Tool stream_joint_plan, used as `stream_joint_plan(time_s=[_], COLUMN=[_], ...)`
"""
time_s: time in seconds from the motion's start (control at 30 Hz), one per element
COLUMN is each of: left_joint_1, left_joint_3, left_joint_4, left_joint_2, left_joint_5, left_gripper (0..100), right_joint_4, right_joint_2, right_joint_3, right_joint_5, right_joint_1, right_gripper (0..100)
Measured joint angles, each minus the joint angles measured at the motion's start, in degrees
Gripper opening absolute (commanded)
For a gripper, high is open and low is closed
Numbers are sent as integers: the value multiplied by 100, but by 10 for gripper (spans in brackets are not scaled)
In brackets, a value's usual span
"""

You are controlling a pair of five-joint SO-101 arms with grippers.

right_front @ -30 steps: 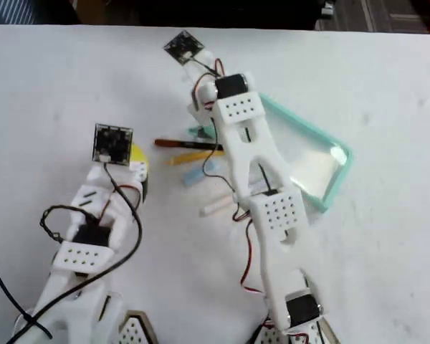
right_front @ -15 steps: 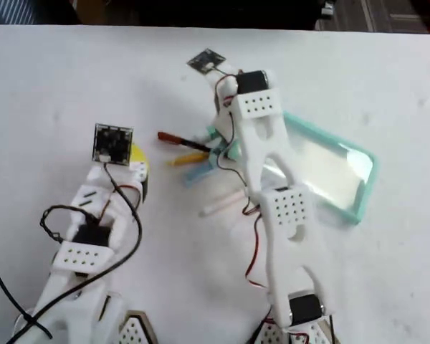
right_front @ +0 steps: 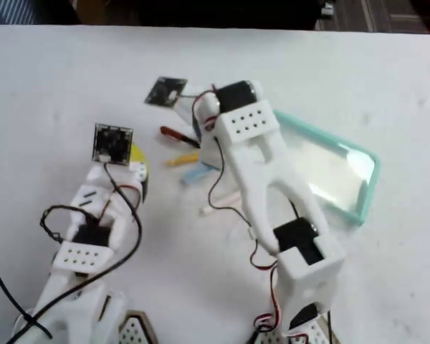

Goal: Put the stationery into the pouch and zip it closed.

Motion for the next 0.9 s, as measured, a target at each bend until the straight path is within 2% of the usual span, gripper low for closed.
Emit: stream_joint_plan(time_s=[0.37, 0.7, 0.9], left_joint_1=[0, 0, 0], left_joint_3=[0, 0, 0], left_joint_4=[0, 0, 0], left_joint_2=[0, 0, 0], left_joint_5=[0, 0, 0], left_gripper=[24, 24, 24], right_joint_4=[-1169, -2523, -2804], right_joint_2=[-18, -18, -18], right_joint_3=[1327, 2057, 2198], right_joint_5=[422, 484, 484], right_joint_1=[-62, 88, 264], right_gripper=[288, 288, 287])
